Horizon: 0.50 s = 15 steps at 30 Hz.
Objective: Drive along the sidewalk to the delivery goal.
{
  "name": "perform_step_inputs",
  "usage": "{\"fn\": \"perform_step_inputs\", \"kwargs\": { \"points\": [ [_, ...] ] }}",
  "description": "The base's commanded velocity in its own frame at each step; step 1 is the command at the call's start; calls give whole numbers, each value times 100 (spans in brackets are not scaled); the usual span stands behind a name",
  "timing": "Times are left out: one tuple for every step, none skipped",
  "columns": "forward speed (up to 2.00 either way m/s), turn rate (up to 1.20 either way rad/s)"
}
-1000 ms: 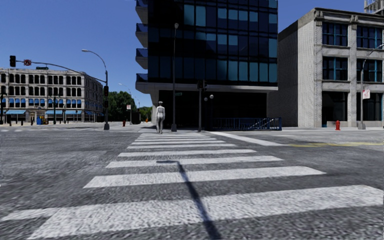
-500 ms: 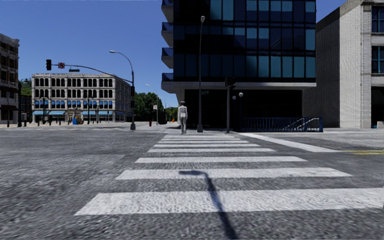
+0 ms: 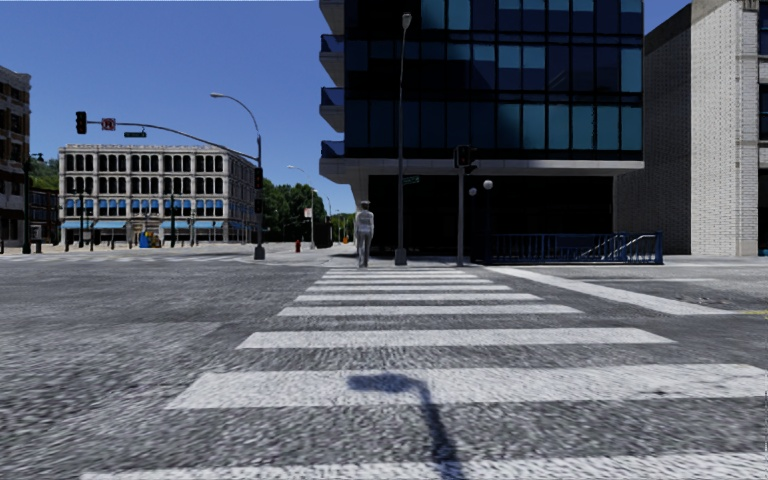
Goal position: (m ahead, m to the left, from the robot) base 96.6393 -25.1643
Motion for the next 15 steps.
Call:
{"fn": "perform_step_inputs", "kwargs": {
  "points": [
    [200,0],
    [200,0],
    [200,0],
    [200,0],
    [200,0],
    [200,0],
    [200,0],
    [200,0],
    [200,0],
    [200,0],
    [200,0],
    [200,0],
    [200,0],
    [200,0],
    [200,2]
  ]
}}
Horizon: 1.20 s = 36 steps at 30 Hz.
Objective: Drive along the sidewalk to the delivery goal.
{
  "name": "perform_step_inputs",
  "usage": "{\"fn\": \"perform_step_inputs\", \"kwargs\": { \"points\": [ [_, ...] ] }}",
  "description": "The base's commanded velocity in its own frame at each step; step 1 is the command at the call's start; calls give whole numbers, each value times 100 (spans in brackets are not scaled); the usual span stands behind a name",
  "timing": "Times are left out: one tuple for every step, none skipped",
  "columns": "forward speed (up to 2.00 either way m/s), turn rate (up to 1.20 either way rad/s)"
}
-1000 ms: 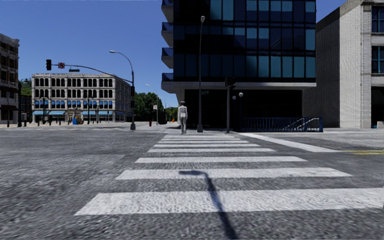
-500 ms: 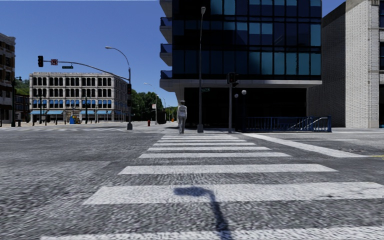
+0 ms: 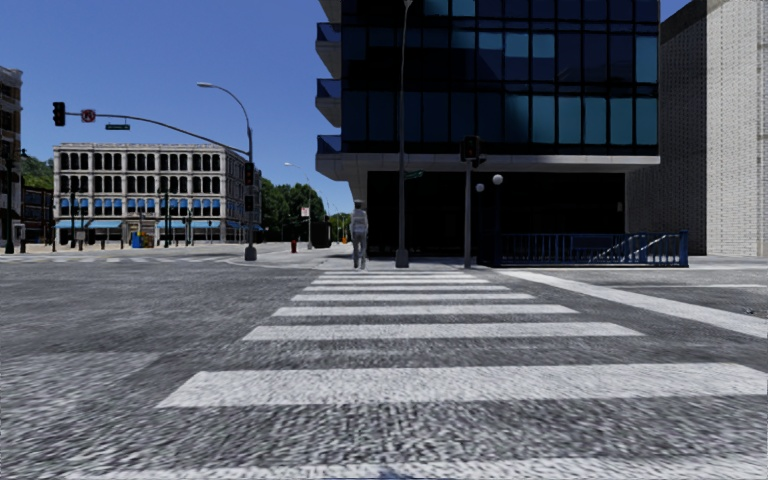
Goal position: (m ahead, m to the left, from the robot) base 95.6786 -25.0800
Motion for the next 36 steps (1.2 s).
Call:
{"fn": "perform_step_inputs", "kwargs": {
  "points": [
    [200,2],
    [200,11],
    [200,17],
    [200,19],
    [200,19],
    [200,19],
    [200,20],
    [200,20],
    [200,20],
    [200,14],
    [200,12],
    [200,12],
    [200,12],
    [200,11],
    [200,11],
    [200,11],
    [200,11],
    [200,11],
    [200,16],
    [200,19],
    [200,19],
    [200,19],
    [200,19],
    [200,14],
    [200,1],
    [200,1],
    [200,0],
    [200,0],
    [200,0],
    [200,0],
    [200,0],
    [200,0],
    [200,0],
    [200,0],
    [200,0],
    [200,0]
  ]
}}
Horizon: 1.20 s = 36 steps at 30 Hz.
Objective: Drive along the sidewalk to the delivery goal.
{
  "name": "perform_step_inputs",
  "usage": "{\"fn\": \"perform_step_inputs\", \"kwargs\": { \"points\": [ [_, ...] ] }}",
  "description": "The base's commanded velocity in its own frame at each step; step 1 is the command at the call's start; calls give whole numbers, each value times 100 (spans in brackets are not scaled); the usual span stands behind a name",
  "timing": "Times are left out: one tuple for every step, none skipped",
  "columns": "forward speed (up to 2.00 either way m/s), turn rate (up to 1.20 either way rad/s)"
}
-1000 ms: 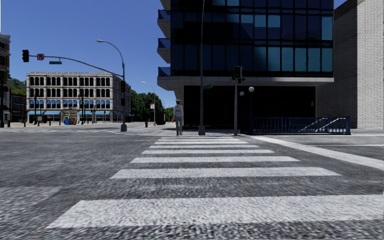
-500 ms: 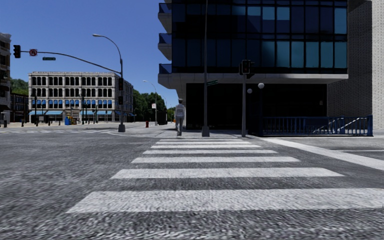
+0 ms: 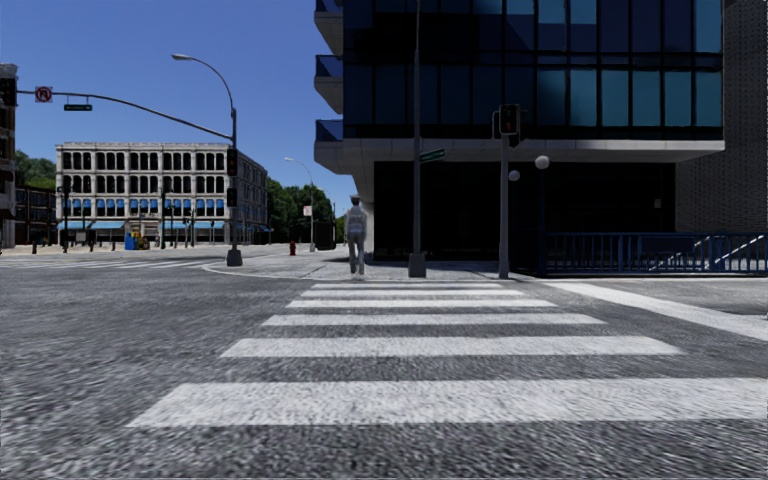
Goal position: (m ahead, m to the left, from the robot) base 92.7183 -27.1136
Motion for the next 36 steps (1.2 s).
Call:
{"fn": "perform_step_inputs", "kwargs": {
  "points": [
    [200,0],
    [200,0],
    [200,0],
    [200,0],
    [200,0],
    [200,0],
    [200,0],
    [200,0],
    [200,0],
    [200,0],
    [200,4],
    [200,4],
    [200,6],
    [200,6],
    [200,7],
    [200,7],
    [200,7],
    [200,7],
    [200,8],
    [200,8],
    [200,8],
    [200,8],
    [200,8],
    [200,8],
    [200,8],
    [200,0],
    [200,0],
    [200,0],
    [200,0],
    [200,0],
    [200,0],
    [200,0],
    [200,0],
    [200,0],
    [200,0],
    [200,0]
  ]
}}
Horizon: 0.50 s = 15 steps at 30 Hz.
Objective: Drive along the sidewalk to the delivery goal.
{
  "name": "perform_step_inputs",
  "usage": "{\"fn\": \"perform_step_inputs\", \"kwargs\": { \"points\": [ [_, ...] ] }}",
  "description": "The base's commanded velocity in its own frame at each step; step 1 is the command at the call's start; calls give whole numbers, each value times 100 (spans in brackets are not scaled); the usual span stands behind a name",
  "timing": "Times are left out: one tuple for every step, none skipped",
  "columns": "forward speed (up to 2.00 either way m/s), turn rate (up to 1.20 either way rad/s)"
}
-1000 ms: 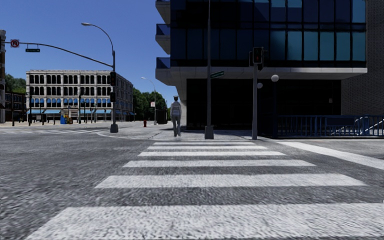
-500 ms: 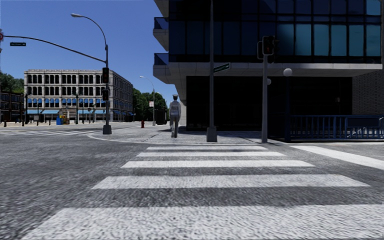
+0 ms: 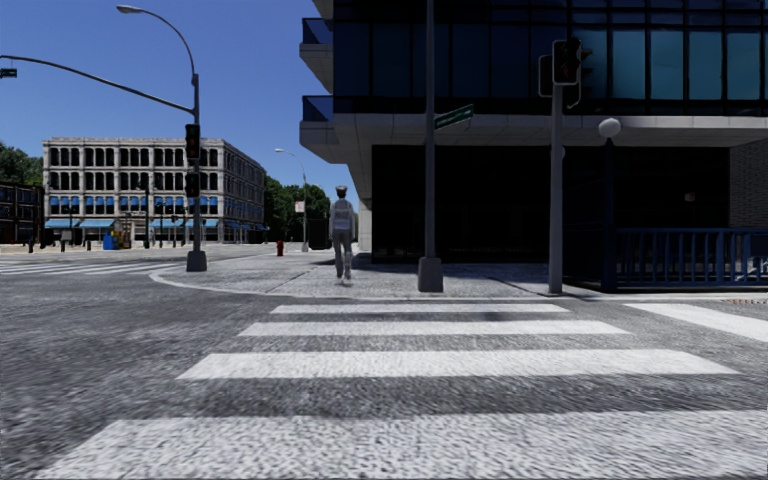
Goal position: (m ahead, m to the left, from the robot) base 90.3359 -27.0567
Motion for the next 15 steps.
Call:
{"fn": "perform_step_inputs", "kwargs": {
  "points": [
    [200,0],
    [200,0],
    [200,0],
    [200,11],
    [200,11],
    [200,16],
    [200,18],
    [200,18],
    [200,18],
    [200,18],
    [200,18],
    [200,18],
    [200,18],
    [200,18],
    [200,18]
  ]
}}
